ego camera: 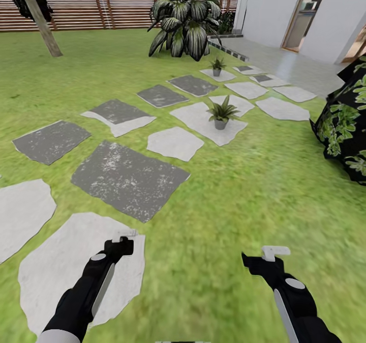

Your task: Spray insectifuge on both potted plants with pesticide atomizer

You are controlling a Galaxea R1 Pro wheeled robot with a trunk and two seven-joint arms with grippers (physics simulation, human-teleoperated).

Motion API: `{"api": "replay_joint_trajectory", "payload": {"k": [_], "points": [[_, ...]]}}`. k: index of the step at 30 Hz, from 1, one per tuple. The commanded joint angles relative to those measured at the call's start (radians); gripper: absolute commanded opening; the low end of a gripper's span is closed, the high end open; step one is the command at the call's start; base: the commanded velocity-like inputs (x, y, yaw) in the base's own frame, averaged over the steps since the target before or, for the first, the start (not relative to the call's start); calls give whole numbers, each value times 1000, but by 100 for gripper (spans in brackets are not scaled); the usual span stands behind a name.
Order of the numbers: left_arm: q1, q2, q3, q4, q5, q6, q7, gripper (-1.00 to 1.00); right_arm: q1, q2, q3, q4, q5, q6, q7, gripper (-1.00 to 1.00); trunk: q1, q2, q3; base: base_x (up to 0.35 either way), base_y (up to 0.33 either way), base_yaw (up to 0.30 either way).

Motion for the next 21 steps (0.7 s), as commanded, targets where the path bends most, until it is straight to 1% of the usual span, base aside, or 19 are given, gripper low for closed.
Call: {"api": "replay_joint_trajectory", "payload": {"k": [1, 21], "points": [[0, 0, -1, -1, 0, 5, 1, -100, 0, 0, 0, -1, 1, 5, 0, 100, 1, 0, -1, 341, 0, 0], [0, 0, -2, -1, 0, 5, 1, -100, -1, 0, 0, -1, 1, 5, 0, 100, 1, 0, -1, 341, 0, 0]]}}
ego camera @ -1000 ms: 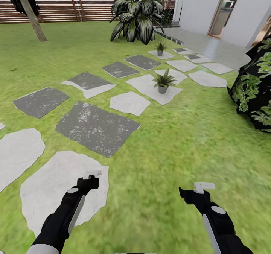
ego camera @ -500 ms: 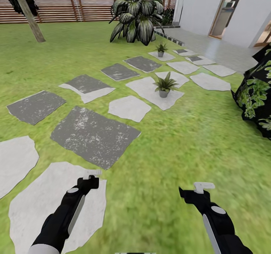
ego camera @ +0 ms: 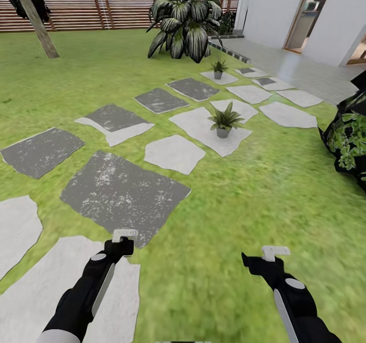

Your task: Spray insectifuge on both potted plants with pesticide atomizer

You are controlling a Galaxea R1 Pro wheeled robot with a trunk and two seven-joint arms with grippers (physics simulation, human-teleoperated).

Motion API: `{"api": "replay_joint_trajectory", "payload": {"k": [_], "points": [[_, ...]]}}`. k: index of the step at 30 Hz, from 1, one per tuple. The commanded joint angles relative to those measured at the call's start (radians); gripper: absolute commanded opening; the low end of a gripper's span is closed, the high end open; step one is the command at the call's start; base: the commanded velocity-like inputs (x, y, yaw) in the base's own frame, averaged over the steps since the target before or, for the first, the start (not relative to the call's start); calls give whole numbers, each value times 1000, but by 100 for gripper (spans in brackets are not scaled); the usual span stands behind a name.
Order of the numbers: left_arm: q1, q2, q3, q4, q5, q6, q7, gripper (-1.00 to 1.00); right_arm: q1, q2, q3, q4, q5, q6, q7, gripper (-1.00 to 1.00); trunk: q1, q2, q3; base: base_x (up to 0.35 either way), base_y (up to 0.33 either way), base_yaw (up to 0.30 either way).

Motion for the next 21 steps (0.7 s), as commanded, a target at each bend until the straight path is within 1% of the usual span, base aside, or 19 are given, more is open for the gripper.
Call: {"api": "replay_joint_trajectory", "payload": {"k": [1, 17, 21], "points": [[0, 0, -1, -1, 0, 5, 1, -100, 0, 0, 0, -1, 1, 5, 0, 100, 1, 0, -1, 341, 0, 0], [0, 0, -1, -1, 0, 5, 2, -100, 0, 0, -1, -2, 1, 5, 0, 100, 1, 0, -1, 341, 0, 0], [0, 0, -1, -1, 0, 5, 1, -100, 0, 0, -1, -2, 1, 5, 0, 100, 1, 0, -1, 341, 0, -181]]}}
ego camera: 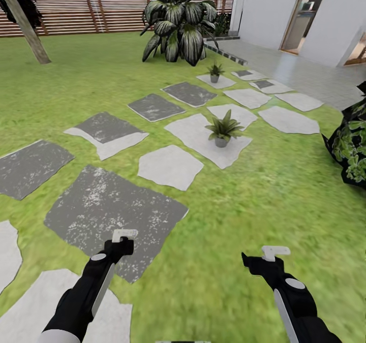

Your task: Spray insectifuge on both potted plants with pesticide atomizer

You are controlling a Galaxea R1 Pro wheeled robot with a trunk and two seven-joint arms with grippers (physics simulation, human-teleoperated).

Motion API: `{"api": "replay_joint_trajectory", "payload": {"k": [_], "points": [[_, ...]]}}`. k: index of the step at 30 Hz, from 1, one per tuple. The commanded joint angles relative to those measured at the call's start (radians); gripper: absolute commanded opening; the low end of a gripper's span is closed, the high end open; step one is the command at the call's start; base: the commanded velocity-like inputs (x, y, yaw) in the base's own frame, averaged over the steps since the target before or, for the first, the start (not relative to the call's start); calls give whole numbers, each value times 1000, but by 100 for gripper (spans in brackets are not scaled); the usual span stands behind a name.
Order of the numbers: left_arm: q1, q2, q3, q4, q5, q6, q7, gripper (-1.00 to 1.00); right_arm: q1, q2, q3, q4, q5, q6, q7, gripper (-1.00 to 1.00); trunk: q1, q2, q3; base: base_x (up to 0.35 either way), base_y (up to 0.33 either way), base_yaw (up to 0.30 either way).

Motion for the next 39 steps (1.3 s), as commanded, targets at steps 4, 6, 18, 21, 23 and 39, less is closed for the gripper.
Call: {"api": "replay_joint_trajectory", "payload": {"k": [4, 6, 18, 21, 23, 39], "points": [[0, 0, 0, -2, 0, 5, 2, -100, -1, 0, 0, -1, 1, 5, 0, 100, 1, 0, -1, 341, 0, -287], [0, 0, 0, -2, 0, 5, 2, -100, -1, 0, 0, -1, 1, 6, 0, 100, 1, 0, -1, 341, 0, -235], [0, 0, 0, -2, 0, 5, 1, -100, -1, 0, 1, -1, 1, 5, 0, 100, 1, 0, -1, 341, 0, -18], [0, 0, 0, -2, 0, 5, 1, -100, 0, 0, 1, -1, 1, 6, 0, 100, 1, 0, -1, 341, 0, 0], [0, 0, 0, -2, 0, 5, 1, -100, 0, 0, 1, -1, 1, 6, 0, 100, 1, 0, -1, 341, 0, -2], [0, 0, 0, -2, 0, 5, 1, -100, -1, 0, 0, -1, 1, 5, 0, 100, 1, 0, -1, 341, 0, -129]]}}
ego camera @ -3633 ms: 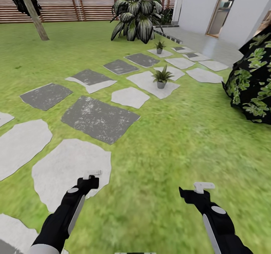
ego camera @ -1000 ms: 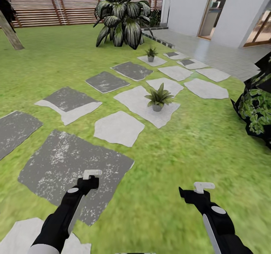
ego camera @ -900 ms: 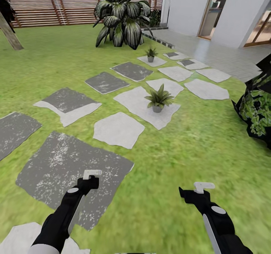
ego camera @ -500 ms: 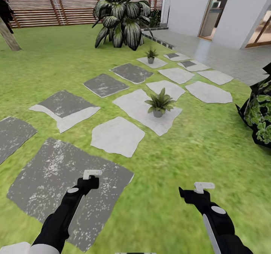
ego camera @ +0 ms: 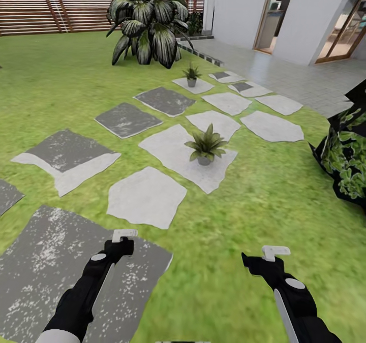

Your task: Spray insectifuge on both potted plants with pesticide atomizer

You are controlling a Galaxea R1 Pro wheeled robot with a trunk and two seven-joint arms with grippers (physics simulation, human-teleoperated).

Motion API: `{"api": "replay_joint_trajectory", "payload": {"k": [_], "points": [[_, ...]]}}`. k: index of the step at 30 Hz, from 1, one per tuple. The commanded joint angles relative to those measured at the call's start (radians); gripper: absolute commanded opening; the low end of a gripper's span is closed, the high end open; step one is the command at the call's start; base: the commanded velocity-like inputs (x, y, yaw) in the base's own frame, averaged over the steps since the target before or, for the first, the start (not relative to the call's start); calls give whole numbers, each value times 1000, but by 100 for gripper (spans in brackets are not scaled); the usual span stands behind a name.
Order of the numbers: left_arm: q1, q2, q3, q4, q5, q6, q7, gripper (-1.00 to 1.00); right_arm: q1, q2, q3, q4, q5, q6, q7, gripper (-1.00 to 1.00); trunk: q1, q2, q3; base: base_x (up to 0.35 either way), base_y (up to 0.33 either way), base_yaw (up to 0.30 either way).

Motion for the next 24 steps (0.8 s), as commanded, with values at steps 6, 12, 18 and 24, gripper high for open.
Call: {"api": "replay_joint_trajectory", "payload": {"k": [6, 12, 18, 24], "points": [[0, 0, -1, -1, 0, 5, 2, -100, 0, 0, 1, -1, 1, 6, 0, 100, 1, 0, -1, 341, 0, -1], [0, 0, -1, -1, 0, 5, 2, -100, 0, 0, 1, -1, 1, 5, 0, 100, 1, 0, -1, 341, 0, -1], [0, 0, -1, -1, -1, 5, 2, -100, 0, 0, 0, -1, 1, 5, 0, 100, 1, 0, -1, 341, 0, -198], [1, 0, -1, -3, -2, 5, 3, -100, 0, 0, 1, -1, 1, 5, 0, 100, 1, 0, -1, 131, 0, -210]]}}
